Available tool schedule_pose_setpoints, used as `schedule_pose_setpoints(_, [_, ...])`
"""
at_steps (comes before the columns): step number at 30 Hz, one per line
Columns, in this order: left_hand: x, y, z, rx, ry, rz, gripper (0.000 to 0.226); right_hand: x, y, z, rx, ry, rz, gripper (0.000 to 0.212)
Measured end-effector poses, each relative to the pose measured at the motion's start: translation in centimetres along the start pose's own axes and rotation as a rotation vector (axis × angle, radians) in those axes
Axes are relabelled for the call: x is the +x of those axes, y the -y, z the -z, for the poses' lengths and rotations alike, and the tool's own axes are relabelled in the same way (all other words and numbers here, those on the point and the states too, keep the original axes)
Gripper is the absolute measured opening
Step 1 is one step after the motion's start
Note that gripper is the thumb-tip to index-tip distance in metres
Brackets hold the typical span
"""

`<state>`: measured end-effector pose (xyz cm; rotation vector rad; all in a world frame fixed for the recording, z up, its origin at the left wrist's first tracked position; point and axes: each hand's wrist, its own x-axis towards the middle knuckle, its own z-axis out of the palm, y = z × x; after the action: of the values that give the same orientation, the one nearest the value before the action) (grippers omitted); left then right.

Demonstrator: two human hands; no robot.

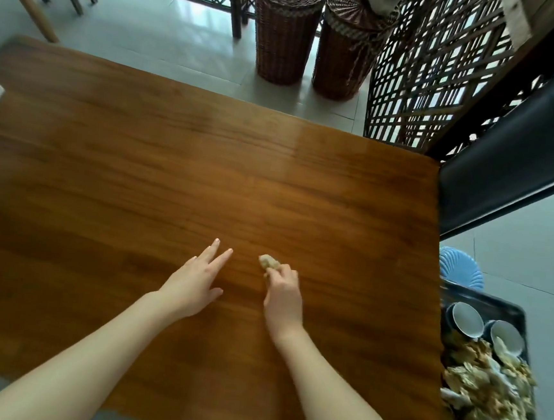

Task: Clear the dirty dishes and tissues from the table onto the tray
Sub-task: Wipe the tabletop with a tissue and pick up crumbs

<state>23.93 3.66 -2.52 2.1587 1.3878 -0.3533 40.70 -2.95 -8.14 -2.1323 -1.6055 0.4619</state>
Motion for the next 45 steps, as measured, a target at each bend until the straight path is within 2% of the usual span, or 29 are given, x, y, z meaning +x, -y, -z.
schedule_pose_setpoints(3, [-1.7,0.6,-0.6,-0.015,0.005,0.047,0.081,-4.4,1.5,-0.9,0.018,0.157,0.297,0.043])
schedule_pose_setpoints(5, [-2.9,1.0,-1.0,-0.011,0.015,0.073,0.082,-5.8,-0.3,0.3,-0.001,0.16,0.323,0.04])
schedule_pose_setpoints(7, [-3.9,1.3,-1.4,-0.028,0.027,0.089,0.082,-6.4,-3.3,2.2,-0.037,0.051,0.17,0.029])
schedule_pose_setpoints(11, [-5.3,1.1,-2.0,-0.062,0.028,0.093,0.083,-7.0,-9.7,6.8,-0.033,-0.17,-0.349,0.022])
schedule_pose_setpoints(13, [-5.8,0.8,-2.5,-0.071,0.028,0.074,0.084,-8.0,-10.3,7.4,-0.027,-0.223,-0.467,0.024])
schedule_pose_setpoints(15, [-6.4,0.5,-3.0,-0.074,0.033,0.051,0.083,-9.2,-8.4,6.4,-0.016,-0.237,-0.478,0.025])
schedule_pose_setpoints(17, [-7.1,0.5,-3.5,-0.065,0.046,0.027,0.083,-10.9,-5.2,4.3,-0.006,-0.201,-0.407,0.026])
schedule_pose_setpoints(21, [-9.3,1.1,-4.6,-0.059,0.054,-0.001,0.083,-16.4,1.2,0.1,-0.017,0.022,-0.071,0.027])
schedule_pose_setpoints(23, [-10.5,1.6,-5.3,-0.074,0.07,-0.002,0.083,-19.2,2.4,-0.6,-0.03,0.107,0.124,0.032])
schedule_pose_setpoints(25, [-11.6,1.9,-5.8,-0.094,0.092,-0.008,0.083,-20.8,1.7,0.0,-0.068,0.114,0.182,0.033])
schedule_pose_setpoints(27, [-12.4,1.8,-6.3,-0.092,0.106,-0.019,0.082,-21.4,-0.7,1.6,-0.092,0.033,0.067,0.025])
schedule_pose_setpoints(29, [-13.2,1.4,-6.8,-0.084,0.109,-0.034,0.082,-22.3,-4.1,3.8,-0.072,-0.06,-0.188,0.018])
schedule_pose_setpoints(32, [-14.1,0.6,-7.4,-0.1,0.116,-0.063,0.082,-23.7,-8.4,6.9,-0.028,-0.215,-0.541,0.018])
schedule_pose_setpoints(34, [-14.4,-0.1,-7.7,-0.101,0.116,-0.093,0.082,-24.2,-8.8,7.0,-0.033,-0.257,-0.651,0.021])
schedule_pose_setpoints(37, [-14.8,-1.3,-8.1,-0.093,0.139,-0.129,0.082,-24.2,-5.3,4.7,-0.027,-0.254,-0.569,0.024])
schedule_pose_setpoints(42, [-15.0,-2.7,-8.7,-0.081,0.13,-0.161,0.082,-25.3,0.6,0.8,-0.026,-0.048,-0.179,0.029])
schedule_pose_setpoints(45, [-14.9,-3.2,-8.8,-0.07,0.128,-0.155,0.082,-24.8,-1.6,2.2,-0.03,-0.07,-0.168,0.027])
